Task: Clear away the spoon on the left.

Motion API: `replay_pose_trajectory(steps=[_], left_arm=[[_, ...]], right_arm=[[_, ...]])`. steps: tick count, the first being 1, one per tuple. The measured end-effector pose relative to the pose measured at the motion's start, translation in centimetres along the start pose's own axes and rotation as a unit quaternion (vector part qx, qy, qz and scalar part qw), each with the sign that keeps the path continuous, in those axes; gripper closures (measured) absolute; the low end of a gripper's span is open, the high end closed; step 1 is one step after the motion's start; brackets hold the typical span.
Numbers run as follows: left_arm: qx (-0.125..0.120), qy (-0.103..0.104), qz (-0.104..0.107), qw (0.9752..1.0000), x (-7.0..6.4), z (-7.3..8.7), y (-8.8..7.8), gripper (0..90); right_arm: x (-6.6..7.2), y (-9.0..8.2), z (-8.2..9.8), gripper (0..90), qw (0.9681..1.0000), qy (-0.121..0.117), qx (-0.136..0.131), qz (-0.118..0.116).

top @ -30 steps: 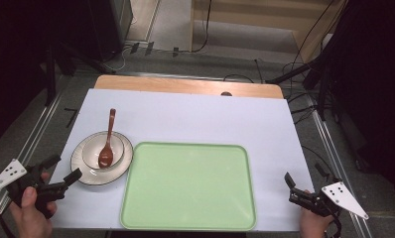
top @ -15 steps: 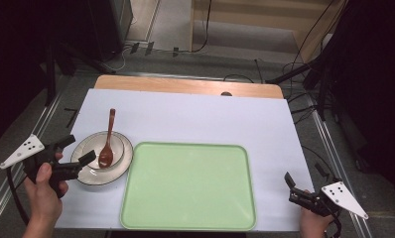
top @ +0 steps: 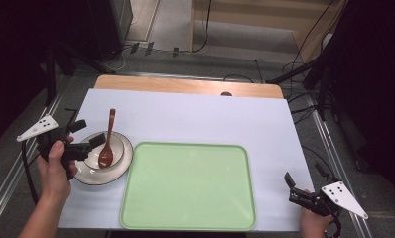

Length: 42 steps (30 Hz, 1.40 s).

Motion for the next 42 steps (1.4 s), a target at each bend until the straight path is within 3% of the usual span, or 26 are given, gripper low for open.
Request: replay_pose_trajectory(steps=[10,19,21,31,37,42], left_arm=[[0.029,-0.018,-0.010,0.9994,1.4,-1.1,2.9,0.0],[0.042,-0.027,-0.017,0.9986,2.0,-1.7,4.0,0.0],[0.051,-0.040,-0.020,0.9977,2.5,-1.6,4.5,0.0],[0.072,-0.063,-0.021,0.9952,3.2,-1.9,5.6,0.0],[0.096,-0.091,-0.021,0.9910,3.8,-1.6,6.3,0.0],[0.099,-0.099,-0.021,0.9898,4.1,-1.5,6.4,0.0]], right_arm=[[0.0,0.0,0.0,0.0,1.0000,0.000,0.000,0.000],[0.0,0.0,0.0,0.0,1.0000,0.000,-0.001,0.000],[0.0,0.0,0.0,0.0,1.0000,0.002,-0.001,-0.001],[-0.1,0.0,0.0,0.0,1.0000,0.002,-0.002,-0.001],[-0.1,0.0,0.0,0.0,1.0000,0.002,-0.002,-0.001],[-0.1,0.0,0.0,0.0,1.0000,0.002,-0.001,-0.001]])
Point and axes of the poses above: each handheld gripper's, and its own axes: y roughly forward along the jaws, z roughly out of its underside, x roughly to its left, the point moved 4 cm from there along y, roughly forward along the jaws, and after that the axes turned 12 degrees about x, right-handed, at the moved point
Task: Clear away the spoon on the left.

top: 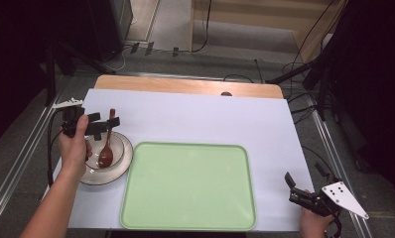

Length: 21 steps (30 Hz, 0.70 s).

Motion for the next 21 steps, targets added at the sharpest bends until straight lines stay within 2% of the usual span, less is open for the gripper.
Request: replay_pose_trajectory(steps=[1,2,3,4,5,6,8,9,10,11,12,15,17,19,21], left_arm=[[-0.002,-0.002,-0.001,1.0000,0.1,0.0,0.0,0.0],[-0.002,-0.009,-0.010,0.9999,0.1,-0.1,0.0,1.8],[0.000,-0.015,-0.017,0.9997,0.2,-0.1,0.0,6.5],[0.008,-0.022,-0.023,0.9995,0.3,-0.1,0.2,7.4],[0.008,-0.022,-0.023,0.9995,0.3,-0.1,0.2,11.0],[0.012,-0.030,-0.035,0.9988,0.4,-0.1,0.2,14.9],[0.024,-0.047,-0.046,0.9976,0.8,-0.1,0.4,16.6],[0.035,-0.061,-0.045,0.9965,1.1,0.0,0.6,23.9],[0.035,-0.061,-0.045,0.9965,1.1,0.0,0.6,27.1],[0.040,-0.070,-0.039,0.9960,1.2,0.0,0.7,31.6],[0.052,-0.076,-0.032,0.9952,1.3,0.1,0.9,35.3],[0.066,-0.078,-0.027,0.9944,1.3,0.2,1.1,44.4],[0.088,-0.076,-0.019,0.9931,1.2,0.4,1.5,50.2],[0.096,-0.074,-0.018,0.9925,1.2,0.4,1.6,52.5],[0.099,-0.072,-0.017,0.9923,1.1,0.4,1.7,60.3]], right_arm=[[0.0,0.0,0.0,0.0,1.0000,0.000,0.000,0.000],[0.0,0.0,0.0,0.0,1.0000,0.000,0.000,0.000],[0.0,0.0,0.0,0.0,1.0000,0.000,0.000,0.000],[0.0,0.0,0.0,0.0,1.0000,0.000,0.000,0.000],[0.0,0.0,0.0,0.0,1.0000,0.000,0.000,0.000],[0.0,0.0,0.0,0.0,1.0000,0.000,0.000,0.000],[0.0,0.0,0.0,0.0,1.0000,-0.001,0.000,0.000],[0.0,0.0,0.0,0.0,1.0000,-0.001,0.002,0.000],[0.0,0.1,0.0,0.0,1.0000,-0.002,0.002,0.000],[0.0,0.1,0.0,0.0,1.0000,-0.002,0.002,0.001],[0.0,0.1,0.0,0.0,1.0000,-0.002,0.002,0.001],[0.0,0.0,0.0,0.0,1.0000,-0.002,0.001,0.001],[0.0,0.0,0.0,0.0,1.0000,-0.002,0.001,0.001],[0.0,0.0,0.0,0.0,1.0000,-0.002,0.001,0.001],[0.0,0.0,0.0,0.0,1.0000,0.000,0.001,0.000]])
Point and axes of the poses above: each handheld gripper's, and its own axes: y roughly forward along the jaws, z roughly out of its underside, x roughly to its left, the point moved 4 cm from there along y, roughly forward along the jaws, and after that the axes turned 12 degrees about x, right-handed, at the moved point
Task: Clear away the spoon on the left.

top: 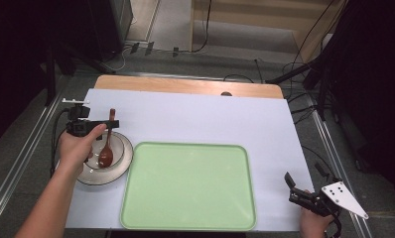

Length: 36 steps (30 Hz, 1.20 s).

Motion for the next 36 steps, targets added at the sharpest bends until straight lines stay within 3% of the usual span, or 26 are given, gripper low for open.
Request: replay_pose_trajectory(steps=[4,8,10,11,15,16,21,23,29,36], left_arm=[[0.021,0.019,-0.002,0.9996,-0.3,0.1,0.4,79.0],[0.014,0.038,-0.005,0.9992,-0.8,0.1,0.1,80.8],[0.004,0.054,-0.023,0.9983,-0.9,0.2,-0.1,84.8],[0.000,0.062,-0.030,0.9976,-1.0,0.2,-0.3,84.8],[-0.022,0.057,-0.008,0.9981,-1.4,0.2,-1.1,85.7],[-0.037,0.059,-0.003,0.9976,-1.6,0.1,-1.6,85.7],[-0.060,0.057,0.005,0.9966,-1.8,0.1,-2.5,85.8],[-0.065,0.057,0.016,0.9961,-1.9,0.1,-2.9,85.8],[-0.083,0.083,0.019,0.9930,-2.4,0.2,-3.4,85.8],[-0.096,0.091,0.028,0.9908,-3.5,0.1,-4.0,85.8]], right_arm=[[-0.1,0.0,0.0,0.0,1.0000,0.000,-0.001,-0.001],[0.0,0.0,0.0,0.0,1.0000,0.000,-0.001,-0.001],[-0.1,0.0,0.0,0.0,1.0000,0.000,-0.001,-0.002],[-0.1,0.0,0.0,0.0,1.0000,0.000,-0.001,-0.002],[-0.1,0.0,0.0,0.0,1.0000,0.000,-0.001,-0.002],[0.0,0.0,0.0,0.0,1.0000,0.000,-0.001,-0.002],[0.0,0.0,0.0,0.0,1.0000,0.000,0.000,0.000],[0.0,0.0,0.0,0.0,1.0000,0.000,0.000,0.000],[0.0,0.0,0.0,0.0,1.0000,-0.003,0.001,0.001],[0.0,0.0,0.0,0.0,1.0000,-0.001,0.000,-0.001]])
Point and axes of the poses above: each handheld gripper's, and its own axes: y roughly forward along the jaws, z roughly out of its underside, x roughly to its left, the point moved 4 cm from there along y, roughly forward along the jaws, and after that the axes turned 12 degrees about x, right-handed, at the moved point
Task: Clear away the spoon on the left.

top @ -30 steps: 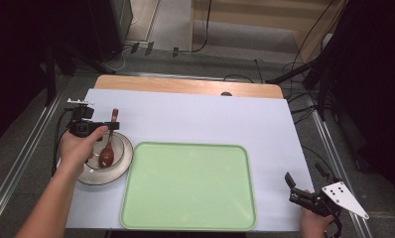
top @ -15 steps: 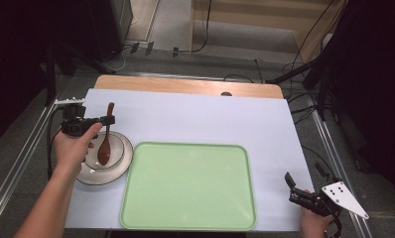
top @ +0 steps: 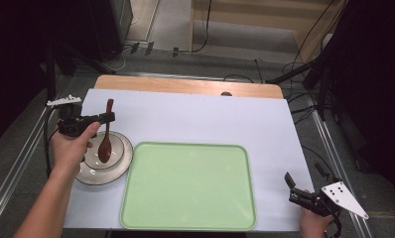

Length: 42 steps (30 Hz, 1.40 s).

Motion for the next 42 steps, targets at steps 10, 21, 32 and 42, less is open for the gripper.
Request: replay_pose_trajectory(steps=[10,21,32,42], left_arm=[[-0.026,0.022,0.010,0.9994,-2.2,-0.6,-1.0,85.8],[-0.048,0.033,0.035,0.9976,-4.0,-0.6,-2.1,85.8],[-0.047,0.059,0.072,0.9946,-7.2,0.4,-1.5,85.8],[-0.040,0.061,0.104,0.9919,-9.2,2.2,0.2,85.8]], right_arm=[[0.0,0.0,0.0,0.0,1.0000,0.000,0.000,0.000],[0.0,0.0,0.0,0.0,1.0000,0.000,0.000,0.000],[0.0,0.0,0.0,0.0,1.0000,0.001,0.000,0.000],[0.0,0.0,0.0,0.0,1.0000,0.000,0.000,-0.001]])
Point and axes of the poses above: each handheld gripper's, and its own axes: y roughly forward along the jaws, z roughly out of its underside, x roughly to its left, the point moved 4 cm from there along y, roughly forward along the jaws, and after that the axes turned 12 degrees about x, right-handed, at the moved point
